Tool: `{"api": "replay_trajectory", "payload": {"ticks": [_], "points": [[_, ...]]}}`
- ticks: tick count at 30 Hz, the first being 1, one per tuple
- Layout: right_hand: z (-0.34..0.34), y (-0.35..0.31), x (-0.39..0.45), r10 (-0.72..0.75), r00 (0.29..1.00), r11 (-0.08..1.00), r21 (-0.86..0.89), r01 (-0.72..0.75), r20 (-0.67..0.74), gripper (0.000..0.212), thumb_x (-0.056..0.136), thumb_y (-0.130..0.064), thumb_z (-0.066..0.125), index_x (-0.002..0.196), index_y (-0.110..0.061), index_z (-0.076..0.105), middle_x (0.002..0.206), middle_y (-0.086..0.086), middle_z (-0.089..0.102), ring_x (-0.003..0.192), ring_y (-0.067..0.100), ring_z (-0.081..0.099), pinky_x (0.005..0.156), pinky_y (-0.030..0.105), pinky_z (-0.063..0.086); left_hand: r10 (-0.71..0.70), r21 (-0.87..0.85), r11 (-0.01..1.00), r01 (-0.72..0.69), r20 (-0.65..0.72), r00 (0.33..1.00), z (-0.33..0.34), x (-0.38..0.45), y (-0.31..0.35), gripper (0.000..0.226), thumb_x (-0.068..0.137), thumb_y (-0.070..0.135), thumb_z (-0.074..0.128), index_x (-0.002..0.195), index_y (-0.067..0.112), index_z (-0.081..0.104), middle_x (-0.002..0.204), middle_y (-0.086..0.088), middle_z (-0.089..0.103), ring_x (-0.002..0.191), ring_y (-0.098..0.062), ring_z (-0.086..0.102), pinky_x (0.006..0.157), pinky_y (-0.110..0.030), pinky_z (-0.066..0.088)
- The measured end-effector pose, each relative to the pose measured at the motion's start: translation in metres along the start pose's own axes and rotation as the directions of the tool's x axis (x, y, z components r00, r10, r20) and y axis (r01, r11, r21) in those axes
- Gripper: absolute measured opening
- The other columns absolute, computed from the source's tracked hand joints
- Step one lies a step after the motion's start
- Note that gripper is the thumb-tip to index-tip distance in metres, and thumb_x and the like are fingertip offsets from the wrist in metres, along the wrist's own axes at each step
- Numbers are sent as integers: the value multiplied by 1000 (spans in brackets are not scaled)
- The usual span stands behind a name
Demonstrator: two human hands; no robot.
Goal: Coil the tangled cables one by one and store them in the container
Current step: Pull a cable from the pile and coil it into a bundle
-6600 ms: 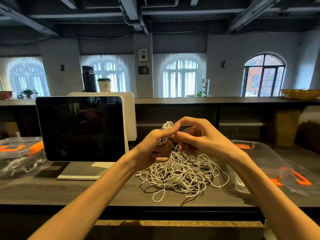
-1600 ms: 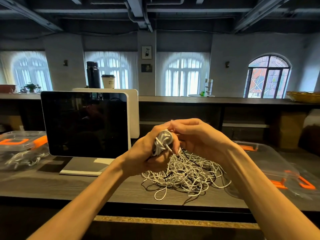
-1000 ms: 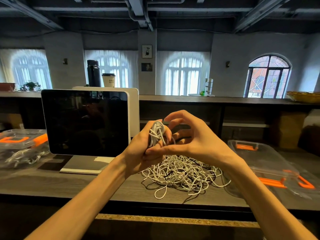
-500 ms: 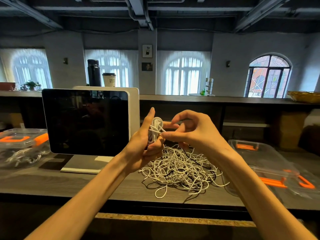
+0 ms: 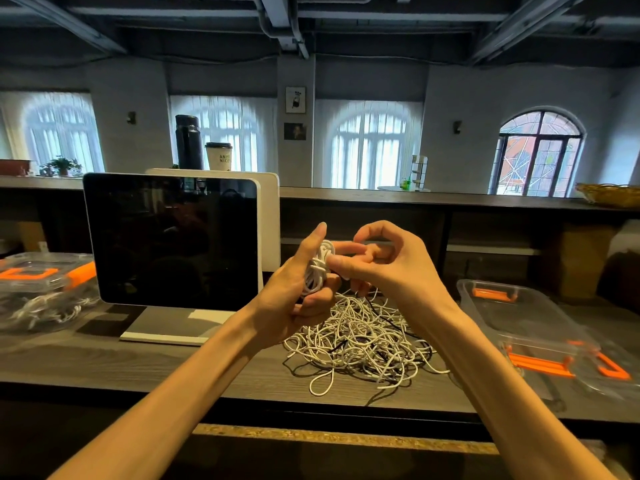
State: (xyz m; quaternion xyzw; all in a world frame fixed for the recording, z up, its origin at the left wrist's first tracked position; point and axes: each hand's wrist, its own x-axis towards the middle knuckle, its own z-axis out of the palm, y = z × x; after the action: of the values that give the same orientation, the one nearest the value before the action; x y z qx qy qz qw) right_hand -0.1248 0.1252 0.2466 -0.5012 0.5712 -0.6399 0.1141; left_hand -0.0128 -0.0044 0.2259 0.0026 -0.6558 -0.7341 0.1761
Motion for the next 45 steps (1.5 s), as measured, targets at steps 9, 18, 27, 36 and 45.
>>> {"api": "replay_trajectory", "payload": {"ticks": [9, 18, 27, 36, 45], "points": [[5, 8, 7, 181, 981, 984, -8, -181, 72, 49, 75, -23, 88, 115, -9, 63, 73, 3, 70, 63, 11, 69, 55, 18, 51, -64, -11, 998, 64, 15, 998, -4, 0, -5, 61, 95, 68, 36, 87, 24, 78, 48, 3, 27, 38, -6, 22, 45, -24, 12], [3, 18, -2, 140, 990, 946, 299, -126, -28, 24, 82, -11, 81, 104, -4, 73, 87, 13, 78, 82, 22, 77, 71, 19, 56, 124, 9, 992, -124, -1, 992, -3, 6, -9, 47, 100, 62, 32, 136, 47, 58, 51, -3, 26, 40, -8, 18, 43, -27, 11], [5, 28, -4, -212, 977, 916, -356, 186, -35, 9, 94, -18, 74, 99, -14, 80, 82, -3, 76, 74, 15, 74, 69, 34, 64, 227, 256, 945, -201, -73, 971, -1, 11, -17, 45, 97, 61, 33, 132, 48, 60, 56, -7, 35, 44, -12, 28, 42, -27, 22], [0, 30, -8, -116, 993, 990, 87, 115, 14, 15, 88, -12, 74, 103, -11, 75, 93, 6, 78, 88, 20, 77, 75, 24, 60, 297, 362, 894, -264, -38, 954, 7, 10, -8, 41, 101, 42, 40, 132, 28, 62, 111, -16, 72, 83, -21, 71, 65, -20, 51], [-3, 25, 5, -238, 970, 952, -209, 222, -53, 21, 87, -40, 76, 99, -22, 77, 90, -2, 72, 76, 15, 70, 59, 22, 57, 420, 852, 488, -190, -39, 907, -10, 17, -24, 51, 104, 52, 29, 76, 18, 56, 58, 5, 49, 51, -10, 44, 52, -38, 40]]}}
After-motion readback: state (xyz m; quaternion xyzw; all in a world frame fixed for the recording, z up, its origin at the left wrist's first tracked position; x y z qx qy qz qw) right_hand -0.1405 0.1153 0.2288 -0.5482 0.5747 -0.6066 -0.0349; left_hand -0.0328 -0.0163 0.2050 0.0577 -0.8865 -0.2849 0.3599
